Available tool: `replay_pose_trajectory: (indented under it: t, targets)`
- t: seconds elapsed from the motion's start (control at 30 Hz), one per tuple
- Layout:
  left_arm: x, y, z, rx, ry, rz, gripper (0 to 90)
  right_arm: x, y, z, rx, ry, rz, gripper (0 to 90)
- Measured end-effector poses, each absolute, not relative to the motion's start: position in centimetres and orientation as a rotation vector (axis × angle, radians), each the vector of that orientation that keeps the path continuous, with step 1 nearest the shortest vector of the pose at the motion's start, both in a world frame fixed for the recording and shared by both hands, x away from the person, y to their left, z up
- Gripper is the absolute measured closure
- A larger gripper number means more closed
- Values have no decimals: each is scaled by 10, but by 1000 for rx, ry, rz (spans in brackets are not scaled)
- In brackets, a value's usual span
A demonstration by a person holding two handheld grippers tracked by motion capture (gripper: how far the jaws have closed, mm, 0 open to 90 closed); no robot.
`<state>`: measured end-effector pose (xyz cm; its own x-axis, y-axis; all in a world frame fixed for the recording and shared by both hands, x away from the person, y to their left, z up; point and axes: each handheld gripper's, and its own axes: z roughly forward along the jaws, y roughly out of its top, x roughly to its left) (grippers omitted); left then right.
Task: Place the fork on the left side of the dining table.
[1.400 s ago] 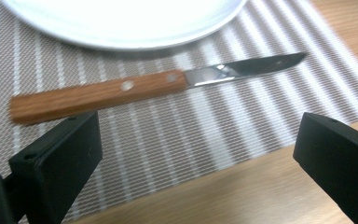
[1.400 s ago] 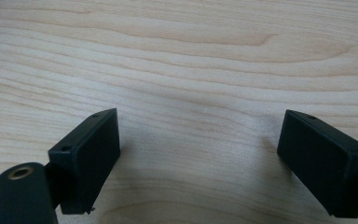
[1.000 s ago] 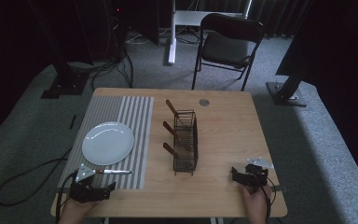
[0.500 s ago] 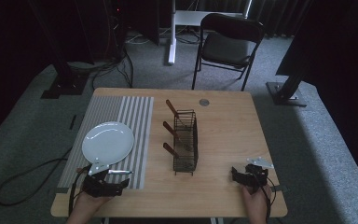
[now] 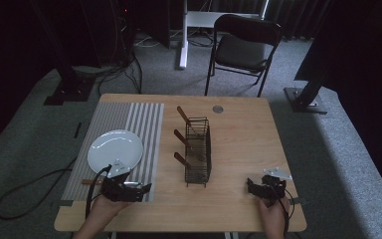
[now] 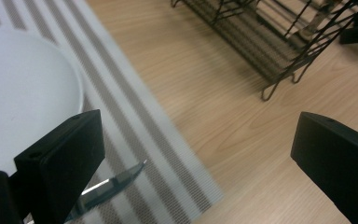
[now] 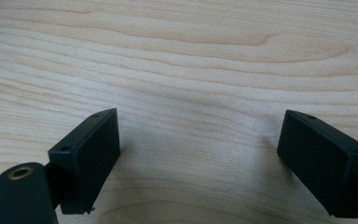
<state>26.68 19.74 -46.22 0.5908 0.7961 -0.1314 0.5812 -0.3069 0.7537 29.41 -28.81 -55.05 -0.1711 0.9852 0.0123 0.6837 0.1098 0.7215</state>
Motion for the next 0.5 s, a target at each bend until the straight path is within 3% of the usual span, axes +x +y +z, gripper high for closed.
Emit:
replay_pose_trajectory:
  t: [0.5]
  targets:
    - [284,163,-444,2007,1019,314,33,294,-288,-550,1618,1915,828,126]
